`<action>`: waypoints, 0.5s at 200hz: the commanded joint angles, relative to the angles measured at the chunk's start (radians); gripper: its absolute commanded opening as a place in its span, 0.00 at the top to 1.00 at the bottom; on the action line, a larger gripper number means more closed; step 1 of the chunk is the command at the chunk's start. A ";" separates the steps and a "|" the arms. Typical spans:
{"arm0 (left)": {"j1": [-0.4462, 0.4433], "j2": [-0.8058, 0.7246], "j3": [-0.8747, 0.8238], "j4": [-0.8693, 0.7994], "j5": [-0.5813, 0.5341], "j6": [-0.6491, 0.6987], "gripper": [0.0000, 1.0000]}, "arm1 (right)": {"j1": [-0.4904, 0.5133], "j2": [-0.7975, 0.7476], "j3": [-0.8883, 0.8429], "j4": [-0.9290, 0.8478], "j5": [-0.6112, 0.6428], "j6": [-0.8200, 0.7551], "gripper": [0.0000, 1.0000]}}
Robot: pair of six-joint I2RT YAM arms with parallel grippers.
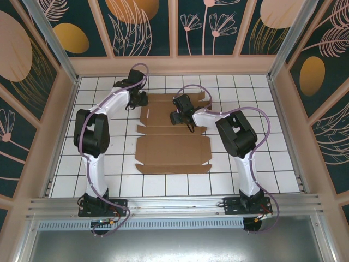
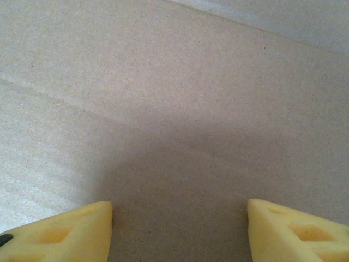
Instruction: Fold the paper box
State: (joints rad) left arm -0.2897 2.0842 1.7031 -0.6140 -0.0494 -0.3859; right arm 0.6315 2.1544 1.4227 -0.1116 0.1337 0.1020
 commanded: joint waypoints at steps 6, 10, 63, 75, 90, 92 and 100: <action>0.024 -0.039 -0.039 -0.020 -0.026 0.001 0.87 | -0.004 0.124 -0.066 -0.200 -0.043 -0.010 0.38; 0.030 -0.046 -0.051 -0.010 -0.008 -0.003 0.90 | -0.005 0.123 -0.066 -0.200 -0.043 -0.009 0.38; 0.045 -0.057 -0.081 0.018 0.024 -0.018 1.00 | -0.005 0.122 -0.066 -0.197 -0.045 -0.008 0.39; 0.045 -0.026 -0.053 -0.009 -0.015 -0.007 1.00 | -0.005 0.122 -0.065 -0.198 -0.045 -0.007 0.39; 0.046 0.006 -0.044 -0.018 -0.060 0.005 1.00 | -0.004 0.122 -0.063 -0.201 -0.042 -0.005 0.40; 0.046 0.011 -0.044 -0.020 -0.067 0.005 1.00 | -0.005 0.122 -0.064 -0.201 -0.042 -0.005 0.40; 0.045 0.032 -0.038 -0.030 -0.093 0.008 1.00 | -0.005 0.122 -0.063 -0.202 -0.039 -0.004 0.40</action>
State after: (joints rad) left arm -0.2459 2.0556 1.6302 -0.5911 -0.0418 -0.3946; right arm 0.6300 2.1555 1.4227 -0.1036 0.1265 0.0975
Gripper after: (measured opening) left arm 0.050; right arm 0.607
